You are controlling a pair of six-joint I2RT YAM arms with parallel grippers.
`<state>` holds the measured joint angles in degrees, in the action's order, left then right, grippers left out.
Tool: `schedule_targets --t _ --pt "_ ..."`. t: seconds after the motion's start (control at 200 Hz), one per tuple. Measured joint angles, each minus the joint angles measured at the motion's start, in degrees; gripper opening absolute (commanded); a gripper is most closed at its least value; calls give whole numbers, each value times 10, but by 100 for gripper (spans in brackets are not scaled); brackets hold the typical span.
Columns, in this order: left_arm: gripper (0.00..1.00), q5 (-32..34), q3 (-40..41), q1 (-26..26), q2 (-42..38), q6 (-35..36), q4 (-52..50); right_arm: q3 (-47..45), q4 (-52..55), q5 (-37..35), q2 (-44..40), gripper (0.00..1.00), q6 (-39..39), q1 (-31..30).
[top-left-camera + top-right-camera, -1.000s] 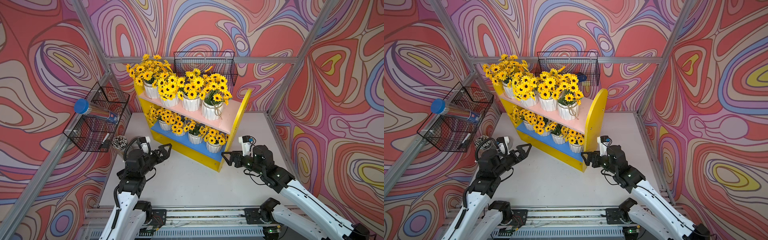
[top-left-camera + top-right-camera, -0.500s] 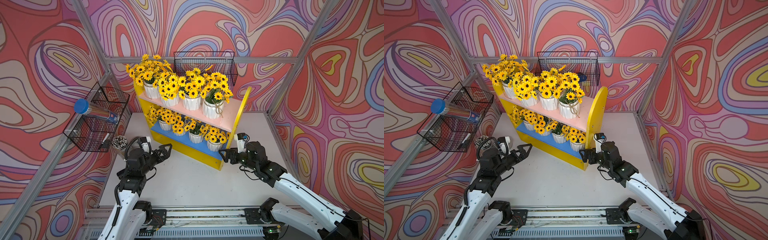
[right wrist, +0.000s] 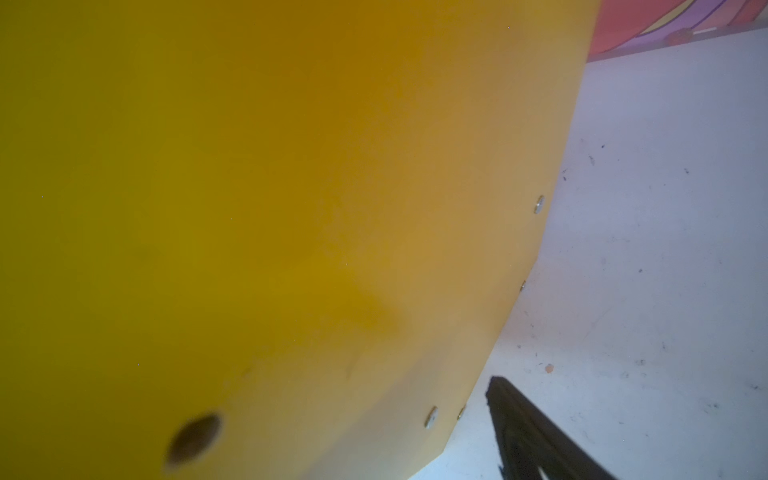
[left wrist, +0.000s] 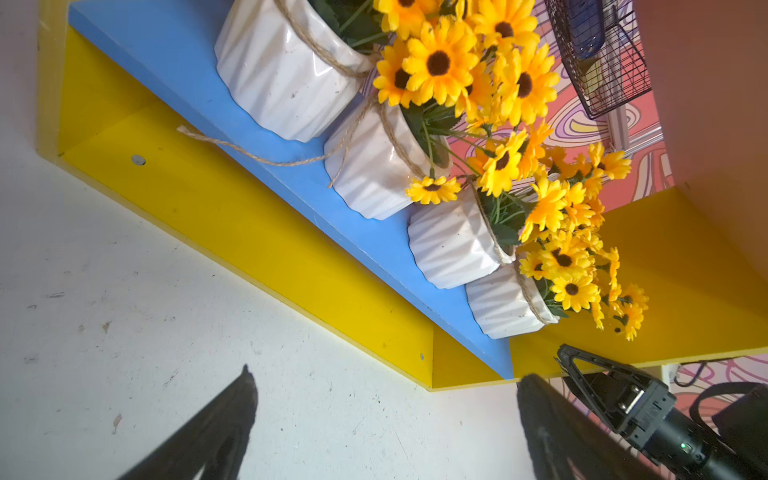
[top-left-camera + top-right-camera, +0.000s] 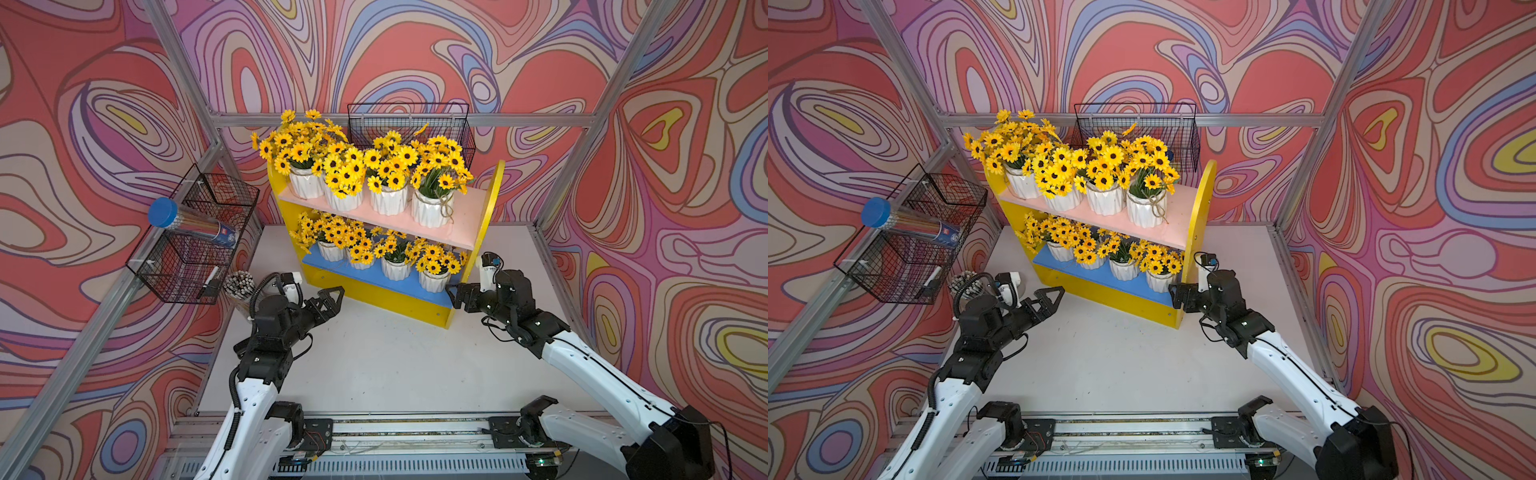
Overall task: Take the sunflower pots off the shelves
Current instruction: Adjust the shelf at the center of the board.
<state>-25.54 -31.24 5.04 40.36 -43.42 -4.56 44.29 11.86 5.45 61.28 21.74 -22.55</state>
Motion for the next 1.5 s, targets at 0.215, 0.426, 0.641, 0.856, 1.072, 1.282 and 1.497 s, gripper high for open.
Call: schedule_targets --t 0.215,0.426,0.641,0.856,1.072,1.282,1.497 --pt "99 -2 -25 0 0 14 -19 37 -5 22 57 89 -17 43" --pt "99 -4 -29 0 -1 16 -32 72 -19 49 107 90 -25 100" --pt "99 -3 -29 0 0 23 -47 122 -23 59 166 89 -26 128" --pt "99 -3 -32 0 21 29 -53 179 -17 63 224 89 -34 147" --pt "99 -1 -53 0 42 34 -58 209 -12 85 256 89 -43 159" --pt "99 11 -64 0 44 47 -65 234 29 110 267 90 -66 167" --pt "100 28 -82 0 48 63 -84 234 30 113 266 91 -71 169"
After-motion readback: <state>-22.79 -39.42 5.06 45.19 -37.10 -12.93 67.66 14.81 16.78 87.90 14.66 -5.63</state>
